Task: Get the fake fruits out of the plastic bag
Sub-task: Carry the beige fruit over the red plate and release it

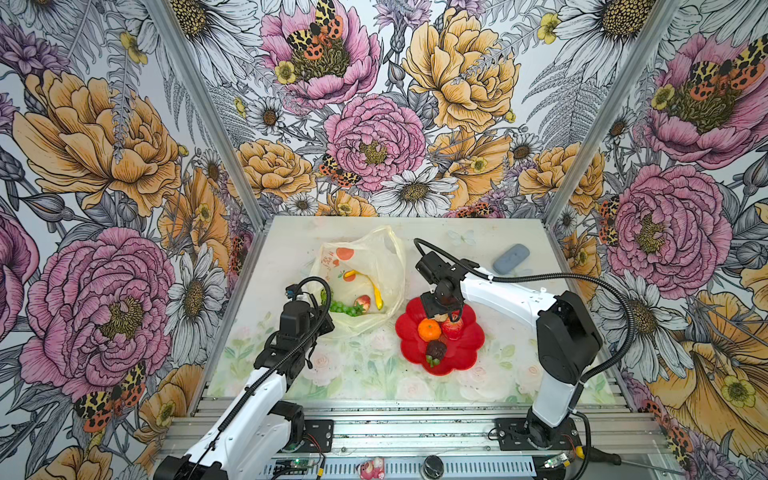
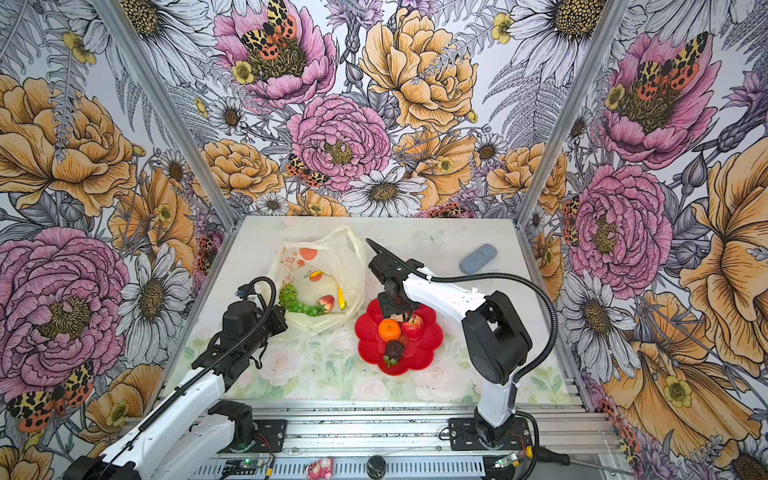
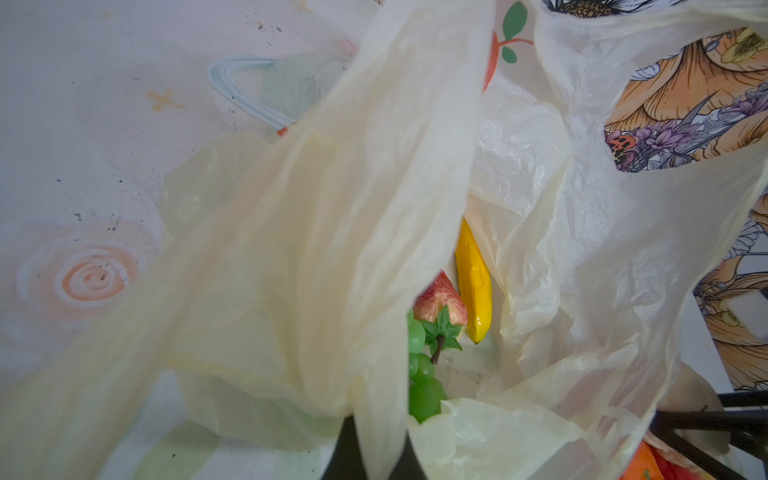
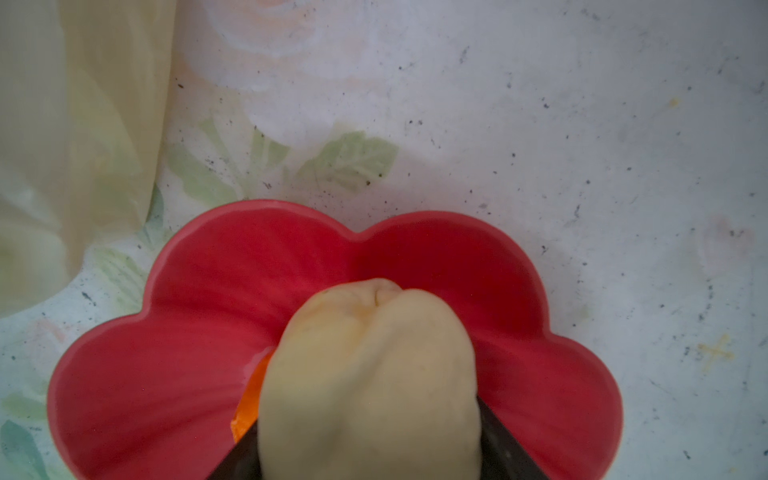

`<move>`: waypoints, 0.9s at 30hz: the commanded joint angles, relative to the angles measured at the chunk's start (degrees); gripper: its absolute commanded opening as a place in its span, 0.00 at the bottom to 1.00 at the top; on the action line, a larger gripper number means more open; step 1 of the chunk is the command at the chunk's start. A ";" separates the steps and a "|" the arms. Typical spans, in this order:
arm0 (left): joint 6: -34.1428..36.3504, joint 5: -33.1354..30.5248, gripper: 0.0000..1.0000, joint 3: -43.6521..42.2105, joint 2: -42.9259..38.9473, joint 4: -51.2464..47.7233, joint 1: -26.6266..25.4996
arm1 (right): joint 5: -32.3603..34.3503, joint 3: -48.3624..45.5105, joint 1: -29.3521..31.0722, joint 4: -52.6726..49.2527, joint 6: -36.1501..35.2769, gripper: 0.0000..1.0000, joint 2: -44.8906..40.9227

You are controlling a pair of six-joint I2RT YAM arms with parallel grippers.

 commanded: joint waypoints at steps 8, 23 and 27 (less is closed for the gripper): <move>1.37 0.86 0.00 -0.74 -0.97 1.83 -0.36 | 0.96 2.92 -0.10 -1.45 -0.80 0.70 0.55; 0.95 -0.58 0.00 -0.84 -1.84 0.91 -0.44 | 5.55 5.96 4.37 -1.73 2.24 0.68 -6.18; -1.58 -3.63 0.00 -0.42 -3.65 -2.84 -0.53 | 8.85 10.19 10.29 1.10 4.21 0.69 -6.27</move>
